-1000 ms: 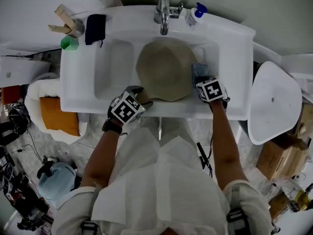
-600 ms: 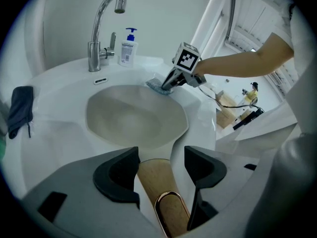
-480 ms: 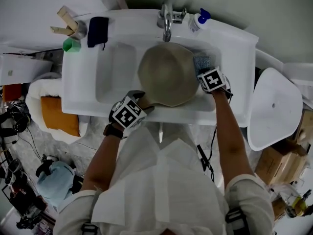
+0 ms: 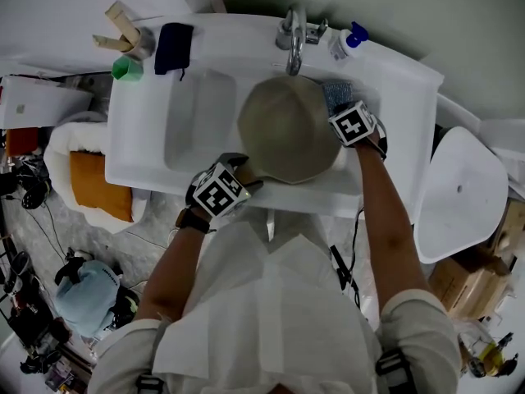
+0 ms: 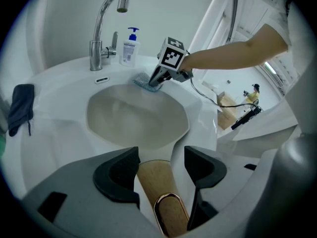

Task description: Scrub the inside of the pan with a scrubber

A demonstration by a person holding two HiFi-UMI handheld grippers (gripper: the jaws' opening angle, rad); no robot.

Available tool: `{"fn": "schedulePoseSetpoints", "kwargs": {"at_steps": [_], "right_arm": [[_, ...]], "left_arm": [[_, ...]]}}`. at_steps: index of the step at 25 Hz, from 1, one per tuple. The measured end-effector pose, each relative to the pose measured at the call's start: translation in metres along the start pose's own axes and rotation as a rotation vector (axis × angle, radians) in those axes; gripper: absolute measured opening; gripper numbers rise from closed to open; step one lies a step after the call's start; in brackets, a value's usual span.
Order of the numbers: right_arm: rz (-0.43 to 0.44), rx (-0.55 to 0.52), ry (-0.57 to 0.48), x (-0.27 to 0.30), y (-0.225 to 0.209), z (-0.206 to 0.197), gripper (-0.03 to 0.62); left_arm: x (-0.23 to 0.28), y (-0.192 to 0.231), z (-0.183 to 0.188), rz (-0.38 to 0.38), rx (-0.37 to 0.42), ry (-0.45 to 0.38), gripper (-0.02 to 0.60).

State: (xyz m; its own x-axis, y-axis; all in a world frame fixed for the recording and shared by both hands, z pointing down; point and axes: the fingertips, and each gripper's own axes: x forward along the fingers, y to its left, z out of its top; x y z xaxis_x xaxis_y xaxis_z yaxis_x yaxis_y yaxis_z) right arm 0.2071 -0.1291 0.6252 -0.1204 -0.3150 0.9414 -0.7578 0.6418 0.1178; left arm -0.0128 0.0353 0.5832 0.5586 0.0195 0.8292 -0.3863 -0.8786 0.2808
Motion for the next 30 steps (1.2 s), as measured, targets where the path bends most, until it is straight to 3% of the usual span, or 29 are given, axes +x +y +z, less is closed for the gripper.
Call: {"fn": "schedulePoseSetpoints", "kwargs": {"at_steps": [11, 25, 30], "right_arm": [[-0.069, -0.319, 0.028, 0.02, 0.005, 0.043, 0.015], [-0.045, -0.45, -0.011, 0.04, 0.03, 0.106, 0.015], [-0.033, -0.442, 0.011, 0.036, 0.023, 0.095, 0.015]], "left_arm": [[0.001, 0.001, 0.0, 0.0, -0.017, -0.008, 0.299], [0.0, 0.0, 0.0, -0.008, -0.021, -0.011, 0.299], [0.001, 0.001, 0.001, -0.008, -0.02, -0.019, 0.299]]}}
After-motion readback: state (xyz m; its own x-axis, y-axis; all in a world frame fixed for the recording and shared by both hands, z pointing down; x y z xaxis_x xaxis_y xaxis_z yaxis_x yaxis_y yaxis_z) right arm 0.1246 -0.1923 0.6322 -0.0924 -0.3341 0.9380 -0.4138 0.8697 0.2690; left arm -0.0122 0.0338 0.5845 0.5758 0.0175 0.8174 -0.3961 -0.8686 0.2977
